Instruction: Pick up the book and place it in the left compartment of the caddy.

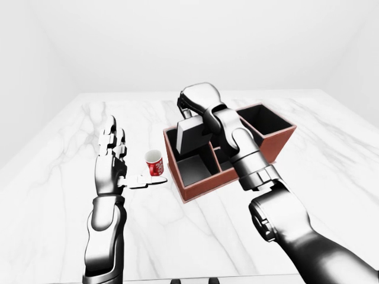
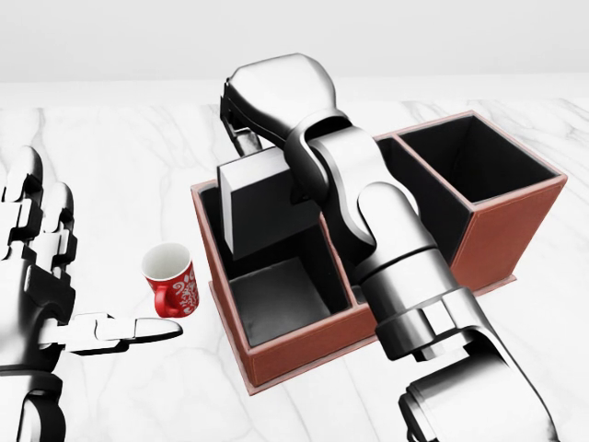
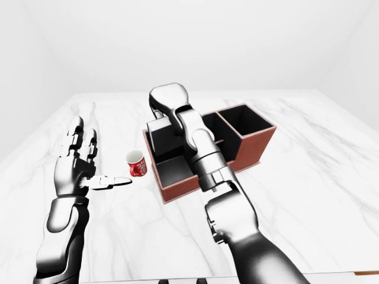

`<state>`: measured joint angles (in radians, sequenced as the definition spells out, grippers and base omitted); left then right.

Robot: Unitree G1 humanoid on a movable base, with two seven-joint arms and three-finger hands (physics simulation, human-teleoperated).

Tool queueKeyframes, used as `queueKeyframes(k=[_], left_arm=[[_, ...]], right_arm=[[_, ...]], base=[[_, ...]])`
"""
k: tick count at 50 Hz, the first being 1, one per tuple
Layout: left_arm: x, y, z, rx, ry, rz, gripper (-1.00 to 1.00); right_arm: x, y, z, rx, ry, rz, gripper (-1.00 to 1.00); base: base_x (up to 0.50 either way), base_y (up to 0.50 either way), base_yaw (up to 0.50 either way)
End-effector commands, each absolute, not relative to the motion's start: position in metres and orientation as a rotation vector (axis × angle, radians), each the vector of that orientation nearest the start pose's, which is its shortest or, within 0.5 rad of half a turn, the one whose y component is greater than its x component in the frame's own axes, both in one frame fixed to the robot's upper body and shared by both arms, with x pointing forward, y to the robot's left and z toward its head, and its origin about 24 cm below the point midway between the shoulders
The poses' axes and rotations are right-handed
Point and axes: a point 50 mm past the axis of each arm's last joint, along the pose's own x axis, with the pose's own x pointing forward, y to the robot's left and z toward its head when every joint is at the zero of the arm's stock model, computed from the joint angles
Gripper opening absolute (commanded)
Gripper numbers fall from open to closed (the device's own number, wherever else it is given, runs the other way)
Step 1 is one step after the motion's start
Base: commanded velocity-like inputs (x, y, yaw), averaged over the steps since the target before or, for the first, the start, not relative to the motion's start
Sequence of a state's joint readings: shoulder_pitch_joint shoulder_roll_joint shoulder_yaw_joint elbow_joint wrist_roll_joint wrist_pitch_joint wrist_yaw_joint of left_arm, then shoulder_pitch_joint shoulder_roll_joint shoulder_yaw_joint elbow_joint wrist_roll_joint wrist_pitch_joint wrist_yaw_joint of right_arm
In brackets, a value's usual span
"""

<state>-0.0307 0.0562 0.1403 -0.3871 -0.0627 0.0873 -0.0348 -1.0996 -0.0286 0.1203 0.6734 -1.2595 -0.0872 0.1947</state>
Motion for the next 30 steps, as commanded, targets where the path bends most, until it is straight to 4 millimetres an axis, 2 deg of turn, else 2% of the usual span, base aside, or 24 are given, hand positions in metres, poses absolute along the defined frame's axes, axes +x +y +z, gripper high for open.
queueKeyframes(k=[1, 18, 30], left_arm=[[0.245, 0.184, 0.131, 0.018, -0.332, 0.074, 1.0], [0.245, 0.184, 0.129, 0.018, -0.321, 0.072, 1.0], [0.245, 0.184, 0.127, 0.018, -0.314, 0.074, 1.0]], right_arm=[[0.392, -0.028, 0.224, -1.495, -0.526, 0.195, -1.0], [0.394, -0.026, 0.205, -1.477, -0.501, 0.214, -1.0], [0.397, -0.026, 0.2, -1.488, -0.507, 0.194, -1.0]], base=[[0.0, 0.0, 0.0], [0.0, 0.0, 0.0], [0.0, 0.0, 0.0]])
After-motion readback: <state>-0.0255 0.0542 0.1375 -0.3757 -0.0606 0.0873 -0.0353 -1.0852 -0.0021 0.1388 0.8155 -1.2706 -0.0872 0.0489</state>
